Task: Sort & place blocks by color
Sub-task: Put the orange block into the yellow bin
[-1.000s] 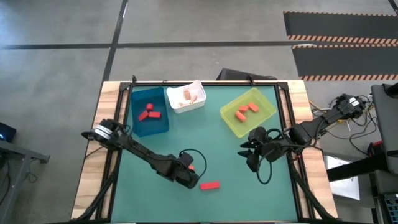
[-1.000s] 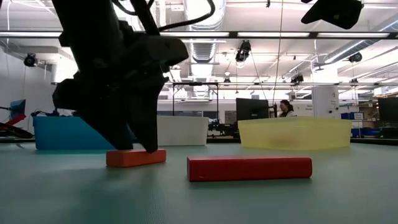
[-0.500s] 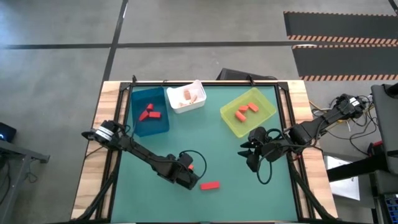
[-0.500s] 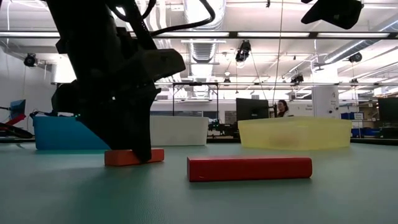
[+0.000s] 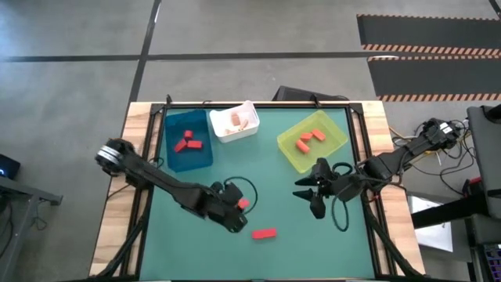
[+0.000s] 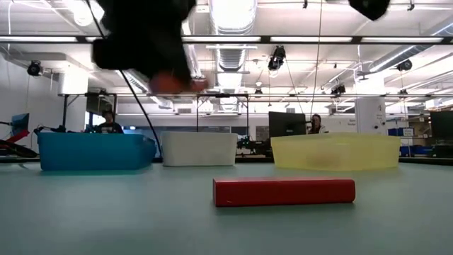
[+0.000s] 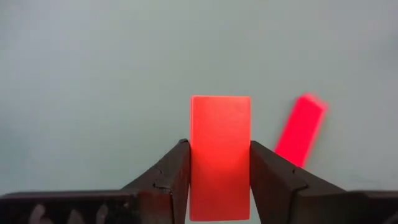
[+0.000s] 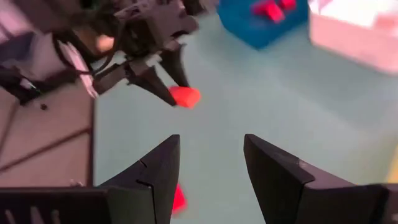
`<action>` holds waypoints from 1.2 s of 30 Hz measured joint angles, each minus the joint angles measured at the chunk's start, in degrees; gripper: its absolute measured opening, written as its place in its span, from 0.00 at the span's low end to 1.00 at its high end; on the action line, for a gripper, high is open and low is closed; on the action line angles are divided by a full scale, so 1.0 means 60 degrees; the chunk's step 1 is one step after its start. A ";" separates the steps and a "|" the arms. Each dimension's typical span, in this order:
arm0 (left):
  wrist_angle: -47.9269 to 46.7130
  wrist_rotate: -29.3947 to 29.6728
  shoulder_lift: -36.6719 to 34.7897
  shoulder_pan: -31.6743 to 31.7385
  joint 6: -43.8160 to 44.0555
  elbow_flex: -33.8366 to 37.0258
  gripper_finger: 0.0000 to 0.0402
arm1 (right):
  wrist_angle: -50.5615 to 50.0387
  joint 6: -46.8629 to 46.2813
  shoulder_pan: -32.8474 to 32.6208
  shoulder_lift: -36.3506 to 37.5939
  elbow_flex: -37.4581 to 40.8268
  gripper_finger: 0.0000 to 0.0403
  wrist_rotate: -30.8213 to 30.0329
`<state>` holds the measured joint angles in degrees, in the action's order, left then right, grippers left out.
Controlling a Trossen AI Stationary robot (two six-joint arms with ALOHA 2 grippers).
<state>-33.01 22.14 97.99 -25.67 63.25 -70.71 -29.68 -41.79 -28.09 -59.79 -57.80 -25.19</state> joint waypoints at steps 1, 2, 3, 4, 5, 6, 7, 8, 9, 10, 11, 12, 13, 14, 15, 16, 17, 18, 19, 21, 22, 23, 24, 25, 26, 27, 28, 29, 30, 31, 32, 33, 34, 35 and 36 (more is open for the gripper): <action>0.0050 0.0174 -0.0314 0.0034 -0.0397 0.0003 0.29 | 0.0388 0.0279 0.0002 0.0000 0.0003 0.42 -0.0056; 0.0192 0.0327 -0.0680 0.0059 -0.0893 0.0003 0.29 | 0.0782 0.0547 0.0002 0.0000 0.0007 0.42 -0.0086; 0.0385 0.0486 -0.1054 0.0080 -0.1391 0.0003 0.29 | 0.1280 0.0875 0.0002 0.0000 0.0007 0.42 -0.0107; 0.0693 0.0628 -0.1423 0.0104 -0.1936 0.0003 0.29 | 0.1767 0.1216 0.0028 0.0000 0.0011 0.42 -0.0152; 0.1034 0.0782 -0.1751 0.0113 -0.2523 0.0005 0.29 | 0.2263 0.1558 0.0060 -0.0022 0.0018 0.42 -0.0206; 0.1409 0.0899 -0.2064 0.0108 -0.3122 0.0027 0.29 | 0.2788 0.1906 0.0095 -0.0053 0.0018 0.42 -0.0304; 0.1752 0.0971 -0.2328 0.0104 -0.3715 0.0043 0.29 | 0.3273 0.2275 0.0147 -0.0069 0.0022 0.42 -0.0331; 0.2069 0.1011 -0.2556 0.0110 -0.4268 0.0048 0.29 | 0.3751 0.2640 0.0215 -0.0126 0.0022 0.42 -0.0346; 0.2393 0.1057 -0.2789 0.0110 -0.4766 0.0058 0.29 | 0.4276 0.2947 0.0298 -0.0196 0.0022 0.42 -0.0340; 0.2736 0.1104 -0.2968 0.0126 -0.5180 0.0058 0.29 | 0.4764 0.3269 0.0375 -0.0253 0.0025 0.42 -0.0339; 0.3028 0.1112 -0.3151 0.0152 -0.5558 0.0058 0.29 | 0.5278 0.3605 0.0440 -0.0358 0.0025 0.42 -0.0337; 0.3348 0.1127 -0.3313 0.0163 -0.5910 0.0058 0.29 | 0.5827 0.3927 0.0504 -0.0458 0.0025 0.42 -0.0326; 0.3694 0.1137 -0.3449 0.0175 -0.6283 0.0058 0.29 | 0.6363 0.4272 0.0563 -0.0593 0.0025 0.42 -0.0308; 0.3994 0.1155 -0.3541 0.0185 -0.6643 0.0058 0.29 | 0.6881 0.4570 0.0628 -0.0734 0.0025 0.42 -0.0292; 0.4319 0.1155 -0.3619 0.0213 -0.6985 0.0058 0.29 | 0.7374 0.4859 0.0696 -0.0873 0.0025 0.42 -0.0213; 0.4576 0.1152 -0.3689 0.0220 -0.7288 0.0058 0.29 | 0.7840 0.5087 0.0765 -0.1044 0.0025 0.42 -0.0159; 0.4722 0.1151 -0.3759 0.0230 -0.7530 0.0058 0.29 | 0.8312 0.5275 0.0856 -0.1209 0.0025 0.42 -0.0003; 0.4876 0.1150 -0.3821 0.0271 -0.7721 0.0058 0.29 | 0.8725 0.5454 0.0936 -0.1380 0.0025 0.42 0.0122; 0.5005 0.1150 -0.3865 0.0300 -0.7891 0.0058 0.29 | 0.9105 0.5616 0.1005 -0.1525 0.0025 0.42 0.0210; 0.4987 0.1143 -0.3986 0.0349 -0.8188 0.0058 0.29 | 0.9752 0.5826 0.1139 -0.1848 -0.0019 0.42 0.0337; 0.5008 0.1142 -0.4015 0.0374 -0.8341 0.0058 0.29 | 0.9917 0.5891 0.1206 -0.1979 -0.0070 0.42 0.0396; 0.5037 0.1139 -0.4051 0.0418 -0.8478 0.0058 0.29 | 1.0011 0.5906 0.1274 -0.2106 -0.0121 0.42 0.0451; 0.5074 0.1124 -0.4094 0.0446 -0.8637 0.0059 0.29 | 1.0070 0.5904 0.1348 -0.2219 -0.0192 0.42 0.0494; 0.5147 0.1053 -0.4137 0.0468 -0.8796 0.0061 0.29 | 1.0076 0.5905 0.1411 -0.2341 -0.0281 0.42 0.0531; 0.5207 0.0924 -0.4175 0.0508 -0.8904 0.0058 0.29 | 1.0077 0.5915 0.1454 -0.2454 -0.0377 0.42 0.0542; 0.5237 0.0820 -0.4228 0.0559 -0.8963 0.0058 0.29 | 1.0073 0.5968 0.1504 -0.2548 -0.0472 0.42 0.0641; 0.5228 0.0684 -0.4265 0.0596 -0.9009 0.0058 0.29 | 1.0070 0.6036 0.1558 -0.2642 -0.0587 0.42 0.0793; 0.5239 0.0579 -0.4284 0.0619 -0.9036 0.0058 0.29 | 1.0074 0.6086 0.1609 -0.2751 -0.0720 0.42 0.0960; 0.5239 0.0490 -0.4286 0.0651 -0.9072 0.0058 0.29 | 1.0081 0.6090 0.1661 -0.2839 -0.0862 0.42 0.1088; 0.5235 0.0355 -0.4286 0.0672 -0.9104 0.0058 0.29 | 1.0071 0.6096 0.1724 -0.2916 -0.0993 0.42 0.1204; 0.5234 0.0255 -0.4286 0.0691 -0.9114 0.0058 0.29 | 1.0065 0.6104 0.1775 -0.3018 -0.1116 0.42 0.1315; 0.5235 0.0093 -0.4286 0.0725 -0.9109 0.0058 0.29 | 1.0086 0.6115 0.1834 -0.3129 -0.1268 0.42 0.1446; 0.5244 -0.0073 -0.4286 0.0758 -0.9111 0.0058 0.29 | 1.0084 0.6147 0.1891 -0.3213 -0.1397 0.42 0.1622; 0.5245 -0.0174 -0.4282 0.0780 -0.9108 0.0058 0.29 | 1.0070 0.6187 0.1938 -0.3305 -0.1502 0.42 0.1804; 0.5271 -0.0239 -0.4261 0.0798 -0.9102 0.0058 0.29 | 1.0067 0.6244 0.1974 -0.3412 -0.1643 0.42 0.1918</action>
<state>-1.38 20.70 72.42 -20.89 8.64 -70.37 30.73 -4.33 -16.24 -80.26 -67.66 -13.69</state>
